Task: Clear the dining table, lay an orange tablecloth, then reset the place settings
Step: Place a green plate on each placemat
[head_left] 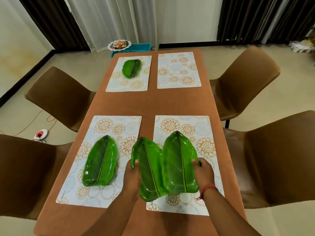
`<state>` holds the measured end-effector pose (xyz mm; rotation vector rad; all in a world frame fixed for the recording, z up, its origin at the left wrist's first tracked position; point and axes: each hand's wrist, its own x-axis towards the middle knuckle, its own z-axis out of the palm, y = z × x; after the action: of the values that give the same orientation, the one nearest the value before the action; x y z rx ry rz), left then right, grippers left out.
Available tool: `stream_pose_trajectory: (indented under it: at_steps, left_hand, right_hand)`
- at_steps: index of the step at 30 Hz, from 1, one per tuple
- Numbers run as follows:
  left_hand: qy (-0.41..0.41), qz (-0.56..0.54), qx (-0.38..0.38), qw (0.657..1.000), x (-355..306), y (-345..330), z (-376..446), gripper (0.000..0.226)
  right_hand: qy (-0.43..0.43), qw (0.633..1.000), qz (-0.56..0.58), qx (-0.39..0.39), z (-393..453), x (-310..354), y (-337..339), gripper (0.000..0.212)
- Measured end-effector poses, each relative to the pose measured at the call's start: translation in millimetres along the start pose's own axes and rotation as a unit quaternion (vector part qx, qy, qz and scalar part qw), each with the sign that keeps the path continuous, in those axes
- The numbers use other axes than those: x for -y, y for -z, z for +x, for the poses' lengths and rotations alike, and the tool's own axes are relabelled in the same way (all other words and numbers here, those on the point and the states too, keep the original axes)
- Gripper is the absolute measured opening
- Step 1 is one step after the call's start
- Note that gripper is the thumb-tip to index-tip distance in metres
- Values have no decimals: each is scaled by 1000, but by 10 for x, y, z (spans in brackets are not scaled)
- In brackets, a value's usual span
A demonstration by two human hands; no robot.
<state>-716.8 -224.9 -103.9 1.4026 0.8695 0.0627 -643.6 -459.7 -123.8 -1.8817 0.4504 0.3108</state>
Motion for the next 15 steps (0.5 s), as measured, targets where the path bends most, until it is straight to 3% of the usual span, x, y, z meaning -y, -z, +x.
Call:
stream_pose_trajectory:
  at_steps: [5,10,15]
  left_hand:
    - [9,19,-58,998,86,353,62,27]
    - [-18,-2,-85,996,83,527,-11,24]
    - [-25,-4,-99,995,78,598,-91,27]
  right_hand:
    - [-28,998,-50,-34,171,-166,100,30]
    - [-19,995,-92,-22,181,-160,-22,16]
    - [-12,990,-141,-25,162,-210,-87,17]
